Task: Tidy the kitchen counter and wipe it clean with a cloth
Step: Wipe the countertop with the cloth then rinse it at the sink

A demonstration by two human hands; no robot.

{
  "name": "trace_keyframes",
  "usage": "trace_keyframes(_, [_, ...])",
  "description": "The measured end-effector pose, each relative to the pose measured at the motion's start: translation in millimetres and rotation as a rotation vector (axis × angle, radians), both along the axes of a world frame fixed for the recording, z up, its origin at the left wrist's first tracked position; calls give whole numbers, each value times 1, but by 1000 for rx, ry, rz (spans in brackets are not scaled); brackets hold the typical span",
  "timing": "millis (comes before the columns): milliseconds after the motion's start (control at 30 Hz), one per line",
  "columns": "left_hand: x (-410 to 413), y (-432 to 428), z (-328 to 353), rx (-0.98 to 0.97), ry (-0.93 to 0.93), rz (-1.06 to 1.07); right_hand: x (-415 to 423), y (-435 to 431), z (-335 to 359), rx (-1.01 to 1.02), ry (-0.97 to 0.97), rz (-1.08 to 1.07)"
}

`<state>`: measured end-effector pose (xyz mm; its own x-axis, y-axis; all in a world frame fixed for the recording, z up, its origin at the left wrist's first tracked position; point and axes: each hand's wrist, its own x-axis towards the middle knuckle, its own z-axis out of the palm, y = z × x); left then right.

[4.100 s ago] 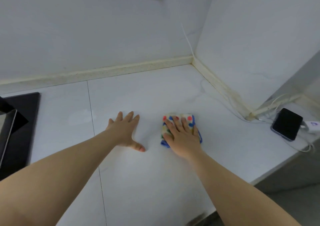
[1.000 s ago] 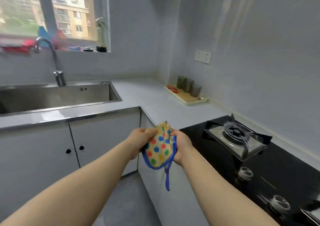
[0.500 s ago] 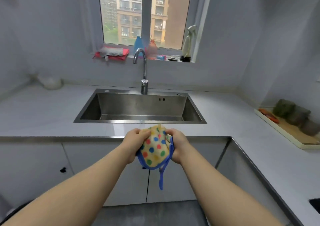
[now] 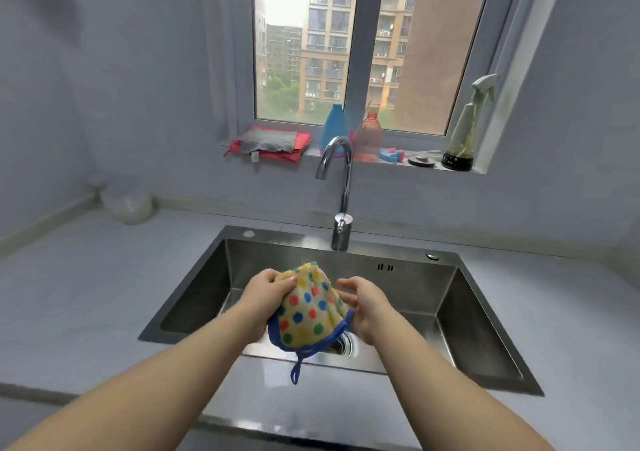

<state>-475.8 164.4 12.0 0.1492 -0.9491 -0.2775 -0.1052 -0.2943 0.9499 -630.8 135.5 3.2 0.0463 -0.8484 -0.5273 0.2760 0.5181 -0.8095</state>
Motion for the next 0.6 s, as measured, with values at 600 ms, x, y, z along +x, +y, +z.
trace_keyframes(600, [6,-190,-20,416,471,180,15,-191,-8,12,233,-129])
